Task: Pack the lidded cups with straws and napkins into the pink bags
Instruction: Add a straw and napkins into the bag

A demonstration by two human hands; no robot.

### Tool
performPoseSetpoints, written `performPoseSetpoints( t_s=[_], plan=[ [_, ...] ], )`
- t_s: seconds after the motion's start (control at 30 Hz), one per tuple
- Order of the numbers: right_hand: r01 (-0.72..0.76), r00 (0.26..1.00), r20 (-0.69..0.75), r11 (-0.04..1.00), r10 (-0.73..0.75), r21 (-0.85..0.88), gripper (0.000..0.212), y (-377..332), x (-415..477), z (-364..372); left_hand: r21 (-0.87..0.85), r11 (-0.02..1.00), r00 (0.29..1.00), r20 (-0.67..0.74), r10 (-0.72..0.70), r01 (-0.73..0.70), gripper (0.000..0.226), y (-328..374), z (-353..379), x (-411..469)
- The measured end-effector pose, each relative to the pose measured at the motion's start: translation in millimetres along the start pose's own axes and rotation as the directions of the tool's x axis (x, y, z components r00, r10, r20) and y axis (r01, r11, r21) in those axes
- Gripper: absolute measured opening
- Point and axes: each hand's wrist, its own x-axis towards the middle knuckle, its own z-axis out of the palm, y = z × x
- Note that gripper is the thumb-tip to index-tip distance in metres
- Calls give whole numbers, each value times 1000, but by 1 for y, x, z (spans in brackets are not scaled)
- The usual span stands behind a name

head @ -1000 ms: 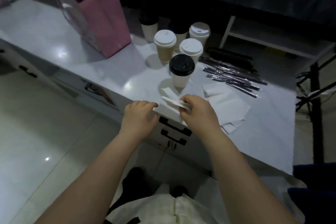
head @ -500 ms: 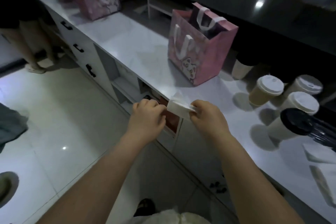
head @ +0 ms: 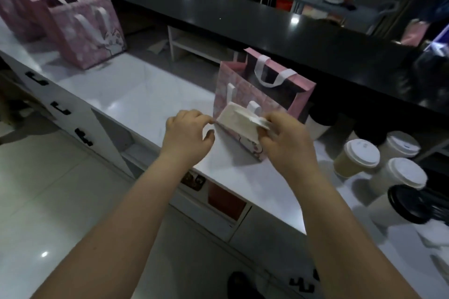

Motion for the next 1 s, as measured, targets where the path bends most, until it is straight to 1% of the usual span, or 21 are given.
performPoseSetpoints(
  t_s=[0.17, 0.27, 0.37, 0.43, 0.47, 0.57, 0.63, 0.73, 0.83, 0.9, 0.93, 1.0],
  plan=[
    [51, 977, -212, 993, -28, 103, 9, 9, 72, -27, 5, 996, 988, -127, 93, -93, 23, 8, -5, 89],
    [52, 968, -251, 992, -22, 114, 13, 28, 110, -27, 33, 991, 980, -149, 135, -132, 25, 15, -4, 134],
    [-28, 976, -209, 986, 62, 162, 13, 50, 141, -17, 48, 989, 983, -115, 142, -137, 24, 21, 2, 170],
    [-111, 982, -130, 975, 137, 191, 13, 65, 157, -6, 44, 989, 985, -91, 145, -142, 24, 20, 10, 192],
    [-140, 984, -85, 975, 157, 171, 12, 72, 163, 1, 36, 989, 985, -81, 149, -147, 23, 18, 14, 203],
    [-195, 980, 33, 980, 194, 39, 8, 90, 179, 17, -7, 984, 984, -19, 177, -178, 20, 14, 28, 231],
    [-237, 965, 96, 968, 245, -79, 9, 102, 187, 22, -47, 967, 965, 69, 252, -249, 17, 14, 37, 246],
    [-286, 939, 117, 921, 325, -264, 15, 116, 201, 23, -136, 918, 904, 171, 391, -371, 17, 12, 50, 266],
    [-318, 913, 140, 884, 383, -342, 17, 120, 212, 24, -240, 880, 861, 217, 460, -410, 21, 7, 61, 284],
    [-353, 892, 162, 875, 422, -332, 22, 122, 213, 26, -313, 858, 833, 257, 489, -407, 23, 2, 68, 293],
    [-380, 887, 151, 876, 436, -296, 24, 123, 213, 26, -348, 844, 820, 266, 507, -409, 23, -1, 71, 296],
    [-428, 892, 84, 890, 444, -156, 24, 123, 211, 25, -426, 809, 799, 266, 540, -405, 22, -9, 76, 301]
  ],
)
